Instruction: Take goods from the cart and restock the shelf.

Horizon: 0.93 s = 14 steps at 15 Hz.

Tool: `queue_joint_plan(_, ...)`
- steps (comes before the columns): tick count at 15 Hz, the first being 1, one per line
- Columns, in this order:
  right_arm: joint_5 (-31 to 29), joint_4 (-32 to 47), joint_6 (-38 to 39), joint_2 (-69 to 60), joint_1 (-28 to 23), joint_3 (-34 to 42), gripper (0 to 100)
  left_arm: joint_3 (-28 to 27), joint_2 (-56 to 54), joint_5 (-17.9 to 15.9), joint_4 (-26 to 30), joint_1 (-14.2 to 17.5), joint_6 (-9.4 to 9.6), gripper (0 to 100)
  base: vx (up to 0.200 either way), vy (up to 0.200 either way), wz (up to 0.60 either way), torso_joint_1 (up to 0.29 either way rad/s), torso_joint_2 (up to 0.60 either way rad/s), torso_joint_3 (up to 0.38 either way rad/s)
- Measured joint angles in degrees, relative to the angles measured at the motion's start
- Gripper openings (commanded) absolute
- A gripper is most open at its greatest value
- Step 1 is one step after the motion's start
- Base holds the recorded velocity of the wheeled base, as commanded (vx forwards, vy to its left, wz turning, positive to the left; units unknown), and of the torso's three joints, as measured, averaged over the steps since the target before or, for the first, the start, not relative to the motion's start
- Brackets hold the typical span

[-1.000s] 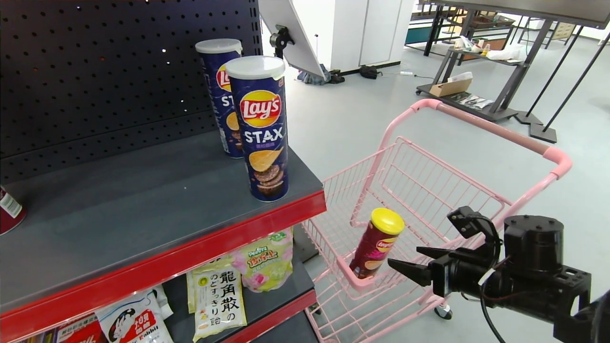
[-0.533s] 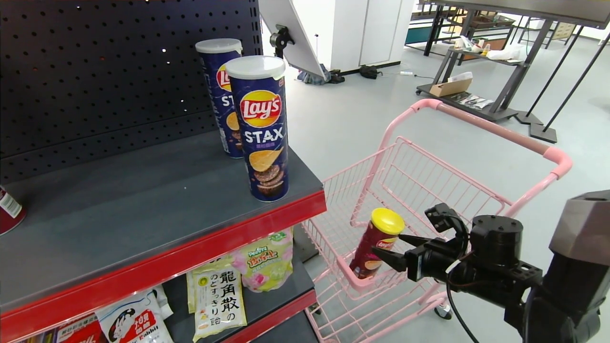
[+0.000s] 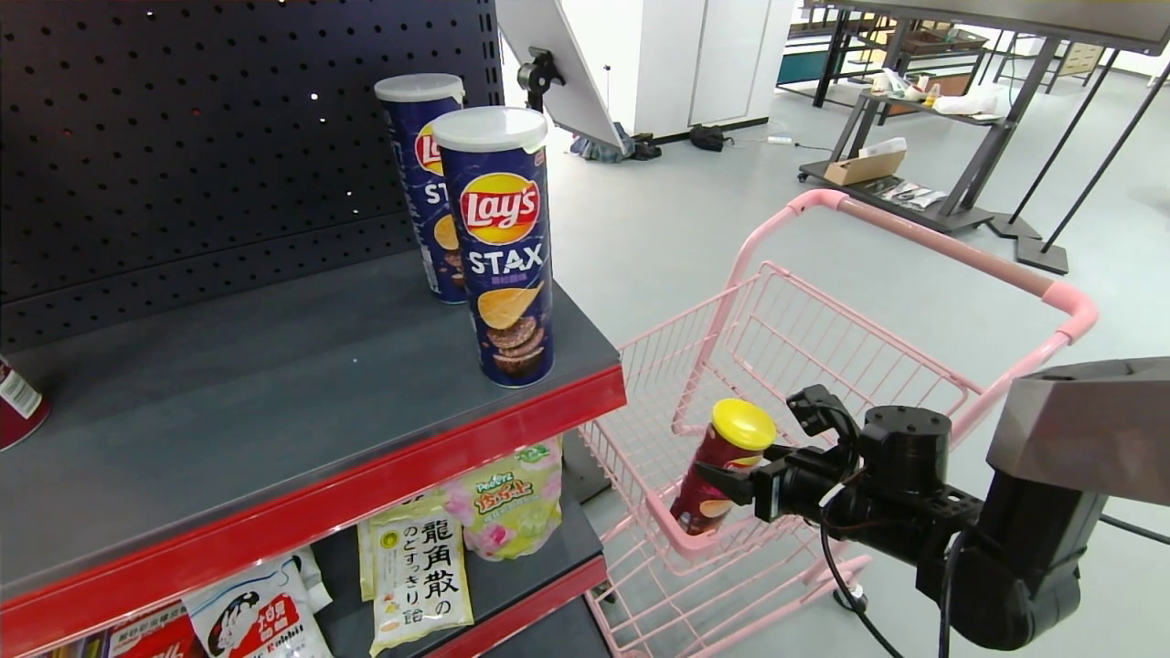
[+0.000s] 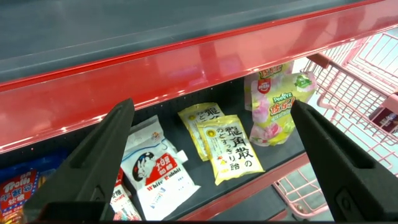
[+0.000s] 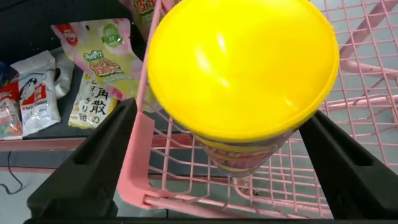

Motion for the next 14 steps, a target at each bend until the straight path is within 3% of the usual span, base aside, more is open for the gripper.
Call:
queue_joint_plan(4, -0.1, 0.0, 0.0, 2.5, 0.0, -3.7, 100, 0.0, 0.0, 0.1, 0.0, 0.0, 0.68, 100, 0.0, 0.0, 0.0, 0.0, 0.0, 0.0)
queue_joint_plan(5, -0.2, 0.0, 0.0, 3.0, 0.0, -4.4, 0, 0.0, 0.0, 0.1, 0.0, 0.0, 0.68, 100, 0.0, 0.0, 0.0, 0.0, 0.0, 0.0)
queue_joint_plan(14, -1.8, 1.3, 0.0, 3.3, -0.3, -6.1, 0, 0.0, 0.0, 0.1, 0.0, 0.0, 0.65, 100, 0.0, 0.0, 0.0, 0.0, 0.0, 0.0)
